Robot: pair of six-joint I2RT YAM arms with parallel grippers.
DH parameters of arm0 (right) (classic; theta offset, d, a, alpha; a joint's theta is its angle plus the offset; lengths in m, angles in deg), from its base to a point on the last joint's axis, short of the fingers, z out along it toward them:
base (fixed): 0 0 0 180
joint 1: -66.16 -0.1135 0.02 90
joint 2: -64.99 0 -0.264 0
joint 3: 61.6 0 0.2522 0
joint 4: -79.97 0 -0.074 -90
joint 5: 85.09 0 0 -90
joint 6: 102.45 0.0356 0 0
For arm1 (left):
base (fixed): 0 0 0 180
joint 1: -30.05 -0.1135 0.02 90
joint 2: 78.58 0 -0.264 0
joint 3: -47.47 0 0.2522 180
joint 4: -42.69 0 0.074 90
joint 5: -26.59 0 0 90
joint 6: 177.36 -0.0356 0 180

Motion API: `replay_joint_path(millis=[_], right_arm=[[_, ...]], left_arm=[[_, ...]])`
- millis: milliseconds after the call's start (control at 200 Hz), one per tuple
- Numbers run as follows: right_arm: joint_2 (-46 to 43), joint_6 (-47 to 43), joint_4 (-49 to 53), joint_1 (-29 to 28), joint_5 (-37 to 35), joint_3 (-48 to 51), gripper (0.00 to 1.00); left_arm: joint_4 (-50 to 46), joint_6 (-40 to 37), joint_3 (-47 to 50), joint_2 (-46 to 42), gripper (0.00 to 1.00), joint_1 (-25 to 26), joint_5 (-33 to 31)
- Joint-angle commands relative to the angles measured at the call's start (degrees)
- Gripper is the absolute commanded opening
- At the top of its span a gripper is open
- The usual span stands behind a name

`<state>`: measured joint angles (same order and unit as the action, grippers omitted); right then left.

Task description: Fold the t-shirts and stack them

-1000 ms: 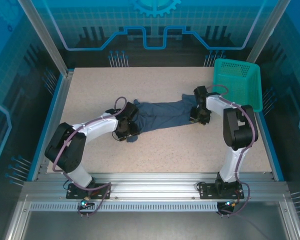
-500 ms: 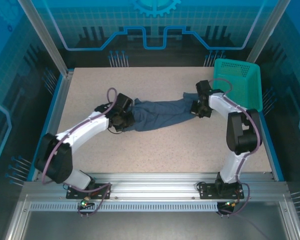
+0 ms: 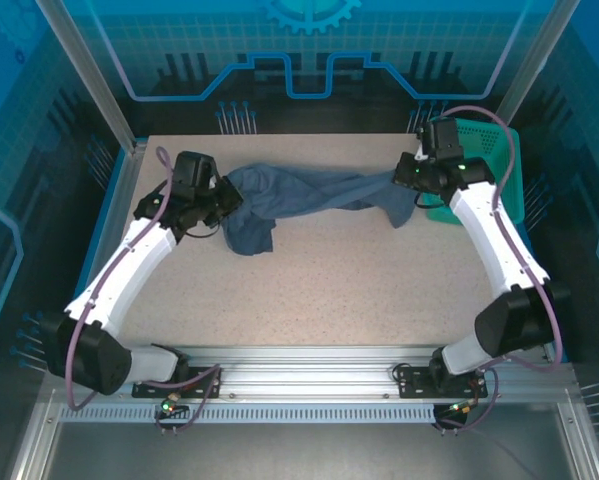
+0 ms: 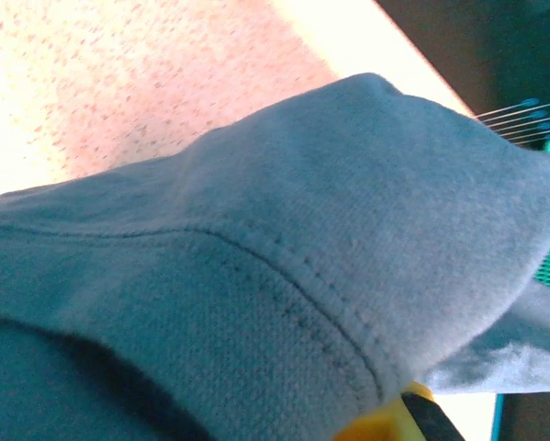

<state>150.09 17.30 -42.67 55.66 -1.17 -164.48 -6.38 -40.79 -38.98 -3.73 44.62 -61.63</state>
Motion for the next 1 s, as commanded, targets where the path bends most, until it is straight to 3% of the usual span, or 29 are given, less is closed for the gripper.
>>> replay_joint_path(millis=[0,365,510,630,680,760,825,995], right_arm=[[-5.2,-1.3,3.0,-1.0,-0.3,-1.6,0.00],[-27.5,-3.7,5.1,-4.2,0.3,7.0,0.00],[-28.6,-3.3,6.1,-4.2,1.0,4.6,0.00],[-20.8,-1.9,4.6,-4.2,1.7,2.8,0.00],[-15.1,-1.0,4.7,-3.5,2.1,1.2,0.00],[-4.1,1.7,3.0,-1.4,5.6,-1.4,0.00],[6.0,4.1,1.2,0.4,10.9,-5.1,0.00],[34.7,4.3,14.6,1.1,12.7,-31.8,0.02]], left_arm=[[-2.3,-0.9,-2.9,-5.2,0.09,-0.6,0.8],[3.7,-1.4,7.8,-27.6,0.16,-0.6,2.3],[7.3,-0.3,7.6,-29.6,0.21,-0.6,2.1],[1.3,3.6,2.5,-20.1,0.18,-0.9,-3.6],[-1.2,5.1,-0.6,-13.6,0.11,-2.3,-5.6],[2.8,4.5,-3.6,-2.8,0.00,-6.1,-5.0],[9.0,6.2,-6.9,7.3,0.00,-11.0,0.2],[3.5,2.0,-31.4,32.6,0.00,-16.3,4.6]])
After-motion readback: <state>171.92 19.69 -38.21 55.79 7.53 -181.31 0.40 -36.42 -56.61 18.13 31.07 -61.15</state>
